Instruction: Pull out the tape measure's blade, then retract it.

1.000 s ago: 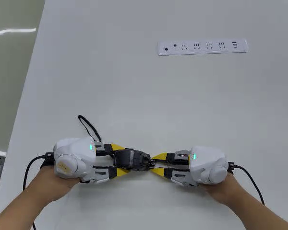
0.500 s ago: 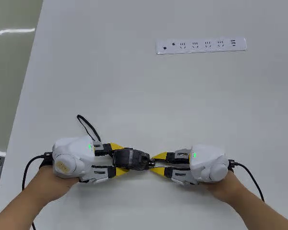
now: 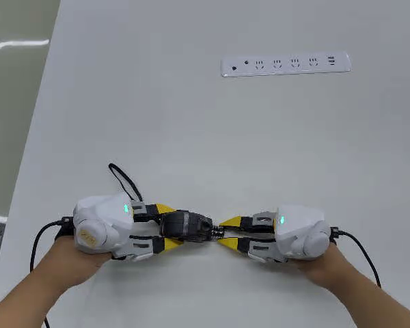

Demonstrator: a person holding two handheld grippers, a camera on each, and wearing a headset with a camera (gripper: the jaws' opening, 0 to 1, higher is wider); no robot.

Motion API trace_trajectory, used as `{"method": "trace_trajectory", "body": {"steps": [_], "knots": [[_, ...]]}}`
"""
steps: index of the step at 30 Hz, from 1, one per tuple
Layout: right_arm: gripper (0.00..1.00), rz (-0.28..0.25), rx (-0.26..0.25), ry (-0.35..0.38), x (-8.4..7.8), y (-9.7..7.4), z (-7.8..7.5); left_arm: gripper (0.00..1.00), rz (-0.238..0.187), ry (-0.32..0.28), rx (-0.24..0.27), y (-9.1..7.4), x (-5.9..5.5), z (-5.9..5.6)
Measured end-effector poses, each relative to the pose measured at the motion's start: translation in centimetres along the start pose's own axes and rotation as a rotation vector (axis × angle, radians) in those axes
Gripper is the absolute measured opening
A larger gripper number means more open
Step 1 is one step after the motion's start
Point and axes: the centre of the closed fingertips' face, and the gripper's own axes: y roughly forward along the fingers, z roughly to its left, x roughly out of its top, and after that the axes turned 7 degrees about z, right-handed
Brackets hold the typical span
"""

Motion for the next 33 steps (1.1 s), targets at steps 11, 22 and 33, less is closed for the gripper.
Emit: {"method": "trace_trajectory", "body": {"steps": [11,22,33], "knots": [[0.10,-0.003,-0.004,0.004,-0.2,-0.6,0.0,0.28,0.002,0.000,0.002,0.0,0.0,0.0],[0.10,-0.004,-0.003,0.007,-0.6,-1.2,-0.1,0.28,0.002,-0.001,0.003,0.0,0.0,0.0],[0.10,-0.008,-0.009,0.015,-1.0,-2.0,-0.2,0.28,0.000,-0.005,0.005,0.0,0.0,0.0]]}}
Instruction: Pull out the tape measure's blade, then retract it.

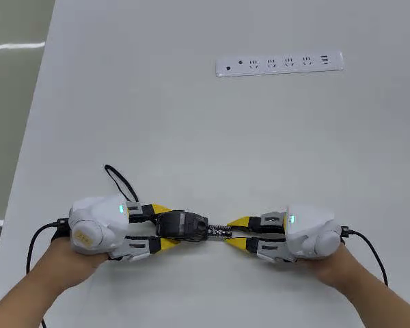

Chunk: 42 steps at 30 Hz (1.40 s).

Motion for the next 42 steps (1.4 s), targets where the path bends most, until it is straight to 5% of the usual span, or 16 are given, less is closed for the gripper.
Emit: {"method": "trace_trajectory", "body": {"steps": [42], "knots": [[0.10,-0.006,-0.024,0.032,-1.5,-2.7,-0.5,0.28,0.008,-0.008,0.007,0.0,-0.1,0.0]]}}
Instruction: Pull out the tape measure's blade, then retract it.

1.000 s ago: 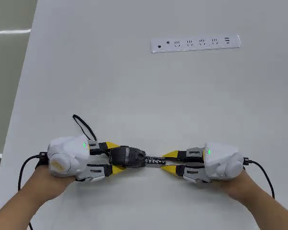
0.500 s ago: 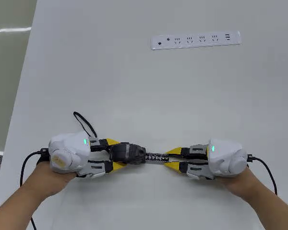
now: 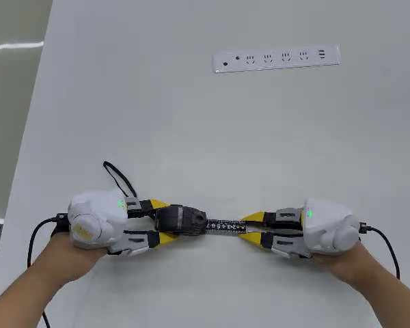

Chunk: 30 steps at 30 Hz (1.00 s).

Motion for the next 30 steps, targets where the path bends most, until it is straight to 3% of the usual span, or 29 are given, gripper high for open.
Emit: {"method": "trace_trajectory", "body": {"steps": [30], "knots": [[0.09,-0.007,-0.017,0.024,-1.5,-3.3,-0.4,0.29,0.003,-0.003,0.000,0.1,0.1,0.0]]}}
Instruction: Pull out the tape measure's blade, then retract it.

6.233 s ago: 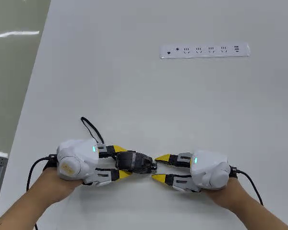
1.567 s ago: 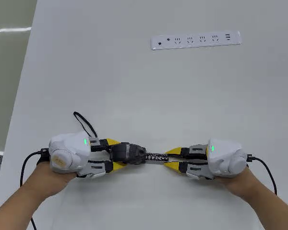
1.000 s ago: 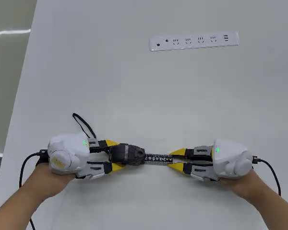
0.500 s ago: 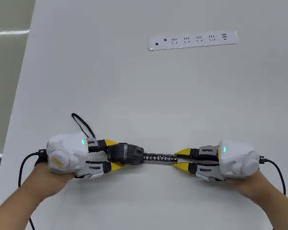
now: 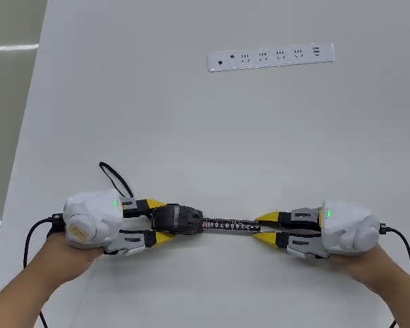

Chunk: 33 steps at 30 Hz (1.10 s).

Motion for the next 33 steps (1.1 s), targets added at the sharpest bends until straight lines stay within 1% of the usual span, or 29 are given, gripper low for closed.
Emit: {"method": "trace_trajectory", "body": {"steps": [10,14,33], "knots": [[0.09,-0.005,-0.010,0.010,-0.6,-1.2,-0.2,0.29,0.000,0.000,-0.001,0.0,0.0,0.0],[0.09,-0.006,-0.014,0.012,-0.5,-1.5,-0.2,0.29,0.001,-0.001,-0.001,0.0,0.0,0.0],[0.09,-0.007,-0.027,0.018,-1.3,-2.4,-0.4,0.29,0.006,0.004,-0.002,0.0,0.1,0.0]]}}
